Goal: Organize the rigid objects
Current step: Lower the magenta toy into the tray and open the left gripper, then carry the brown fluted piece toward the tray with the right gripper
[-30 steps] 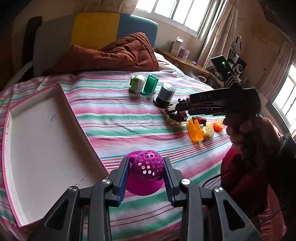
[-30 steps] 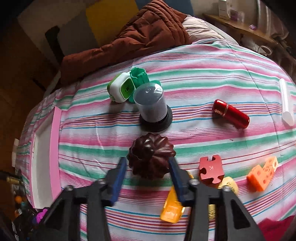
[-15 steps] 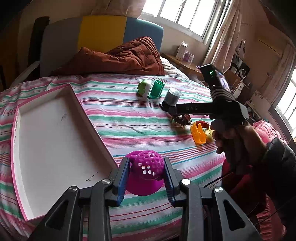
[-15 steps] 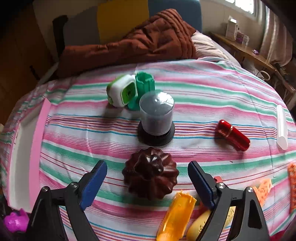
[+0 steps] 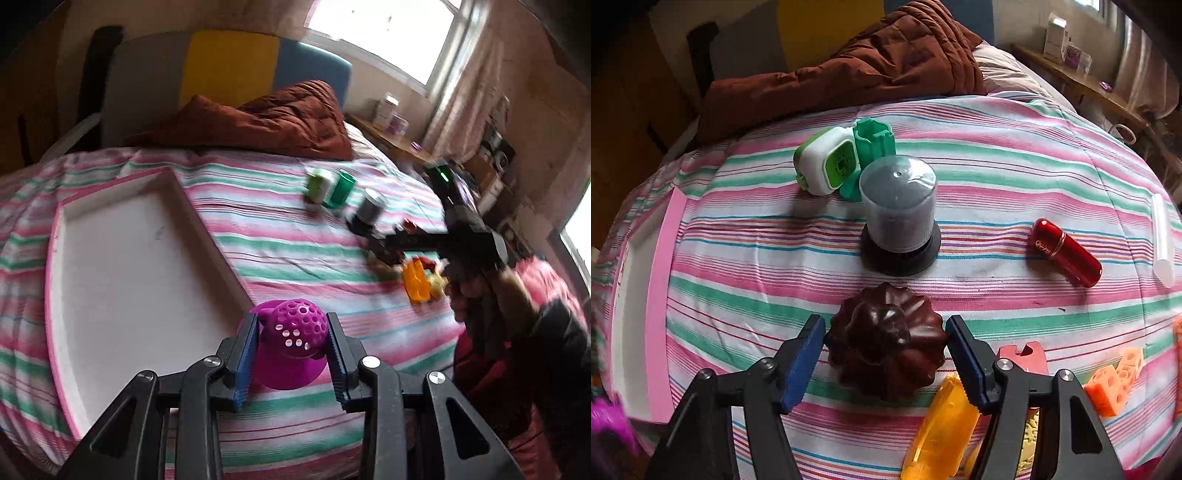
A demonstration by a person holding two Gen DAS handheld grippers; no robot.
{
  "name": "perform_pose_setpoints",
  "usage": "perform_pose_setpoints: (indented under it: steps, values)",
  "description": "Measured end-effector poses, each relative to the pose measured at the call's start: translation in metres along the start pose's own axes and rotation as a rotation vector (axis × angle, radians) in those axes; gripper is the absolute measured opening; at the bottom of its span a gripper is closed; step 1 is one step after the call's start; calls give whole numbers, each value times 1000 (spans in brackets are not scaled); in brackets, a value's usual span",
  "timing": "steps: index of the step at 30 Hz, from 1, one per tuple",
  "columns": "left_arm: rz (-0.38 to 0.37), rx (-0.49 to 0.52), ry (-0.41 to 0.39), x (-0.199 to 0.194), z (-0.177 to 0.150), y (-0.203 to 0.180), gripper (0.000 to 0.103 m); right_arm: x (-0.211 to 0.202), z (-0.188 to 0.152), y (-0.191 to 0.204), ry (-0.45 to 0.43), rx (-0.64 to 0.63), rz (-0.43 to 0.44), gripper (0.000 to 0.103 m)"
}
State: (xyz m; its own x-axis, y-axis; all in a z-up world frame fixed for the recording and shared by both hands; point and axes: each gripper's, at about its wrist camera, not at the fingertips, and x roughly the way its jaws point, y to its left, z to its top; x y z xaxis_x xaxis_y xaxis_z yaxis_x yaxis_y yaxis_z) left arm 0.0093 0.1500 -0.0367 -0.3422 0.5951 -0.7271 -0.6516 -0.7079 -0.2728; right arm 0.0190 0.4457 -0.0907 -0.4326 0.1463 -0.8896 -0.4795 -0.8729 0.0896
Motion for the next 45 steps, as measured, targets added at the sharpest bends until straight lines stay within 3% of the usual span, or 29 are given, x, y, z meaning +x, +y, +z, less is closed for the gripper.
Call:
perform_pose_setpoints:
  steps: [7,12,21,24,26,28,31,37,45]
  values:
    - [135,-136,-28,-4,28,76,35,-1,-3,8,-9,-29,-24,68]
    - [246,-183,2,21,65,133,35,-2,-2,10,-14,-55,-40,68]
    - [352,-224,8,70,110,198,35,-1,-1,9,-15,-65,-43,68]
    - [373,-246,37,78,112,207,43,-1,-1,9,-15,-66,-43,68]
    - [376,-251,31,75,109,207,44,-1,-1,9,-15,-67,-43,68]
    - [387,-247,15,65,104,203,55,-1,-1,9,-14,-65,-41,68]
    - [382,-266,-20,46,94,192,55,-1,-1,10,-14,-67,-43,68]
    - [363,-198,-87,-1,45,124,55,-1,-3,17,-24,-104,-66,68]
    - [300,-102,-9,-3,3,54,55,-3,-5,17,-18,-98,-49,68]
